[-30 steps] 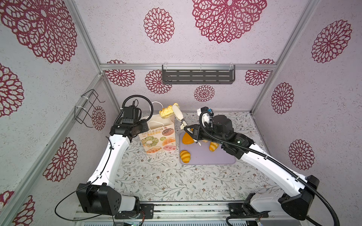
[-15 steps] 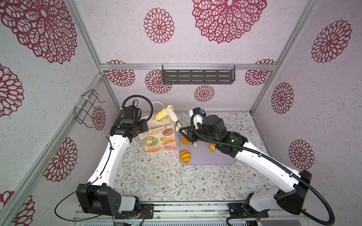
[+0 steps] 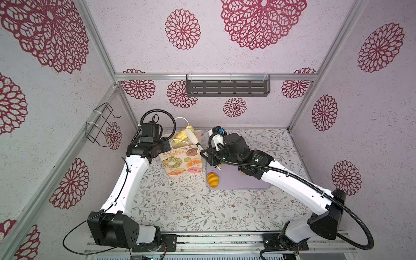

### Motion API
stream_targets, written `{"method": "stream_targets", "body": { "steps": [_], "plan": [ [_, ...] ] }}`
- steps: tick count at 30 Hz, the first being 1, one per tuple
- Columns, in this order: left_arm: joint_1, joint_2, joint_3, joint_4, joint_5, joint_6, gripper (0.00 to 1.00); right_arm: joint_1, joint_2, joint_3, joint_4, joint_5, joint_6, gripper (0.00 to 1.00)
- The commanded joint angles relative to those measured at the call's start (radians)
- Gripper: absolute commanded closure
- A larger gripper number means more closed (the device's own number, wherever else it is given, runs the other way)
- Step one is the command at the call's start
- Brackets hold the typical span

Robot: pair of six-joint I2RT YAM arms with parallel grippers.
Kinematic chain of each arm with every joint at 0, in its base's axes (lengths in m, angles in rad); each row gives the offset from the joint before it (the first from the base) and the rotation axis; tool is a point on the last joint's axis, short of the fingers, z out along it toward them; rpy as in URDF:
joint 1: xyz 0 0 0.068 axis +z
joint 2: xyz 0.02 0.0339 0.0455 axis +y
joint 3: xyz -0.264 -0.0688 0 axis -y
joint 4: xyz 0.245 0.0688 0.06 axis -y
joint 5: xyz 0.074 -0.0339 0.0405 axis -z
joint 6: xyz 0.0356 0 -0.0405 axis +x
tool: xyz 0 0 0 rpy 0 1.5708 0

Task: Place the fake bread into the paper bag
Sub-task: 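Open the right tongs over the bag to drop the pale bun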

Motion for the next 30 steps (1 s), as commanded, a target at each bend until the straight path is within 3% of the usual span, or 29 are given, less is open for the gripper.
{"method": "stream_targets", "body": {
  "steps": [1, 4, 15, 23, 30],
  "plan": [
    [0.005, -0.023, -0.002, 0.024, -0.002, 0.014, 1.0, 0.007, -0.007, 0.052, 0.041, 0.03, -0.032, 0.98],
    [0.005, -0.025, -0.002, 0.024, -0.001, 0.014, 1.0, 0.008, 0.006, 0.058, 0.048, 0.031, -0.03, 0.96],
    [0.005, -0.027, 0.001, 0.021, 0.009, 0.014, 1.0, 0.014, 0.044, 0.092, 0.022, 0.015, -0.021, 0.64],
    [0.005, -0.023, 0.004, 0.017, 0.012, 0.012, 1.0, 0.014, 0.028, 0.09, 0.037, 0.029, -0.013, 0.51],
    [0.004, -0.028, 0.002, 0.017, 0.011, 0.012, 1.0, 0.014, 0.008, 0.097, 0.058, 0.023, -0.008, 0.5]
  ]
}}
